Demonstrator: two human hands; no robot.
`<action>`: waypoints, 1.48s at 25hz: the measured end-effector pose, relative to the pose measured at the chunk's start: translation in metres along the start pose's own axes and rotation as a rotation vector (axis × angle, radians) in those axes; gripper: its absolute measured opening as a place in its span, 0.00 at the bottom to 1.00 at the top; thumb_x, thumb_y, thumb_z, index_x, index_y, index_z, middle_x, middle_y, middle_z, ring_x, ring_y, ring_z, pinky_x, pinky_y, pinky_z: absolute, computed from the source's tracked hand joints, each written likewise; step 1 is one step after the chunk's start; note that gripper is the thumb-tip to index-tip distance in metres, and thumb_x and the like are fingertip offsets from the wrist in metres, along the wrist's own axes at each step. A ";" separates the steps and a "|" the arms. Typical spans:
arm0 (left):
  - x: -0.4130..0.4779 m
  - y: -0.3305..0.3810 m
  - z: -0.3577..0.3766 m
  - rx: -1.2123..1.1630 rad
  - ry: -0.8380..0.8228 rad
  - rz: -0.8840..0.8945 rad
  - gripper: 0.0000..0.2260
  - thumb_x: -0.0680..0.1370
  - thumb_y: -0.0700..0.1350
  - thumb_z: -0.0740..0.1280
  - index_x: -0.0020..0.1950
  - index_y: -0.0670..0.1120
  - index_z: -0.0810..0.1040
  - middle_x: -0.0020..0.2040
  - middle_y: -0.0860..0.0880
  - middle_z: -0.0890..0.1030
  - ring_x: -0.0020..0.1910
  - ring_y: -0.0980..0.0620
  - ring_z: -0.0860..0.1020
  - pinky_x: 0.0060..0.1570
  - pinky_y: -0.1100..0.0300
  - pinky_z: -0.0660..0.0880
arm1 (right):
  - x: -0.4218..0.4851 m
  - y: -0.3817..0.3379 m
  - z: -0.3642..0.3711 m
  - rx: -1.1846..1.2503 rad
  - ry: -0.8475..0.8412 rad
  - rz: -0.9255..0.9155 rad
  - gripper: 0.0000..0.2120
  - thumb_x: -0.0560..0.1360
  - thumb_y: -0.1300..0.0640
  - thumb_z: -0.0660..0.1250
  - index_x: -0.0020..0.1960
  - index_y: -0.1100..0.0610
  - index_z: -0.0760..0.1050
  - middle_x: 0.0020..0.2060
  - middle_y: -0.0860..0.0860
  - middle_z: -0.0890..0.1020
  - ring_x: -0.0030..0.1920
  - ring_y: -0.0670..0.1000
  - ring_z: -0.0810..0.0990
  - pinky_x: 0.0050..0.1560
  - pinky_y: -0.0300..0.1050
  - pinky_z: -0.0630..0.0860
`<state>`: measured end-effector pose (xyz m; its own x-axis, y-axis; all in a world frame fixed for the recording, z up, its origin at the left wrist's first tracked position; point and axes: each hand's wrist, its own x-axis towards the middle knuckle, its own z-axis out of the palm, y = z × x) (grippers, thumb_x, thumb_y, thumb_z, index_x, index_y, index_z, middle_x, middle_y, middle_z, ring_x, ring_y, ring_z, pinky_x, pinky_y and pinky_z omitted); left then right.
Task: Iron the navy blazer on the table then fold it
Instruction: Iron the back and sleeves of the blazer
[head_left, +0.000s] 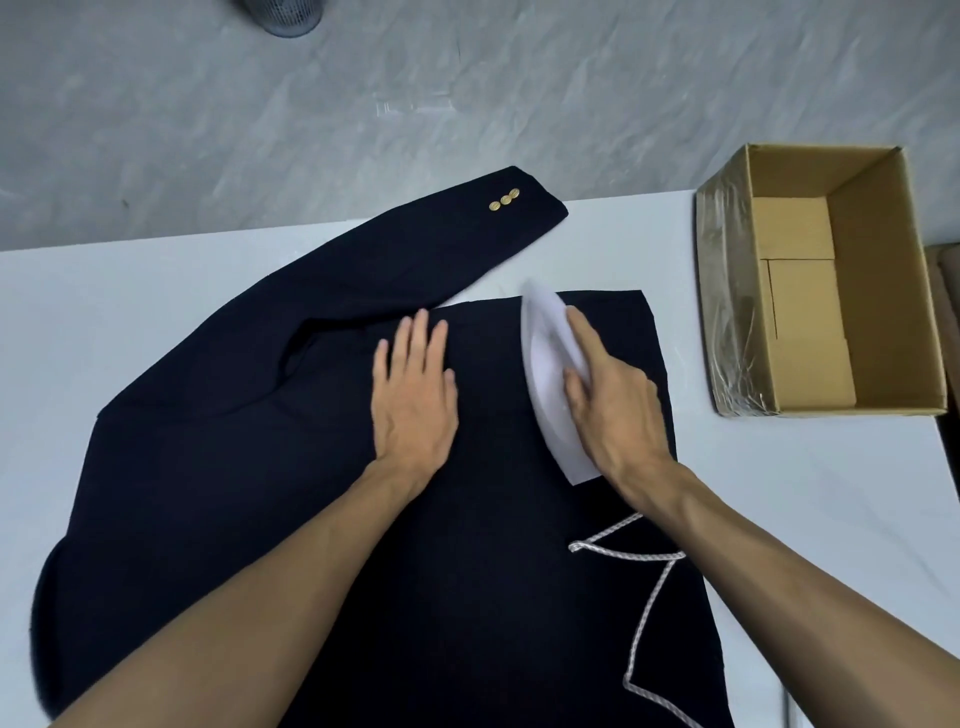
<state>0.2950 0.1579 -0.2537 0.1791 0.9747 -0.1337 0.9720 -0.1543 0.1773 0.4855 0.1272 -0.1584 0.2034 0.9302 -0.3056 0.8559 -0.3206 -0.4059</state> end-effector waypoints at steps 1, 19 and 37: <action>0.003 0.015 0.003 -0.041 0.018 0.024 0.24 0.83 0.50 0.49 0.80 0.45 0.58 0.80 0.45 0.57 0.80 0.46 0.54 0.78 0.48 0.51 | 0.002 -0.005 0.003 -0.030 -0.012 -0.029 0.29 0.81 0.56 0.58 0.78 0.42 0.52 0.32 0.52 0.73 0.33 0.57 0.73 0.36 0.49 0.69; 0.010 0.036 0.023 -0.047 -0.049 -0.032 0.25 0.84 0.55 0.43 0.81 0.49 0.49 0.81 0.49 0.52 0.80 0.49 0.49 0.79 0.48 0.48 | 0.020 0.033 -0.016 -0.170 0.062 0.133 0.26 0.82 0.53 0.55 0.78 0.39 0.53 0.34 0.54 0.73 0.34 0.59 0.68 0.37 0.49 0.64; 0.010 0.038 0.023 0.017 -0.057 -0.013 0.26 0.84 0.59 0.45 0.81 0.54 0.48 0.82 0.47 0.51 0.80 0.46 0.47 0.78 0.46 0.47 | 0.017 0.036 -0.015 -0.161 0.012 0.026 0.26 0.83 0.54 0.55 0.78 0.41 0.52 0.34 0.55 0.75 0.33 0.58 0.70 0.36 0.49 0.65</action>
<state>0.3370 0.1578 -0.2710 0.1742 0.9660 -0.1909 0.9766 -0.1447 0.1588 0.5275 0.1341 -0.1651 0.2317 0.9241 -0.3039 0.9151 -0.3130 -0.2541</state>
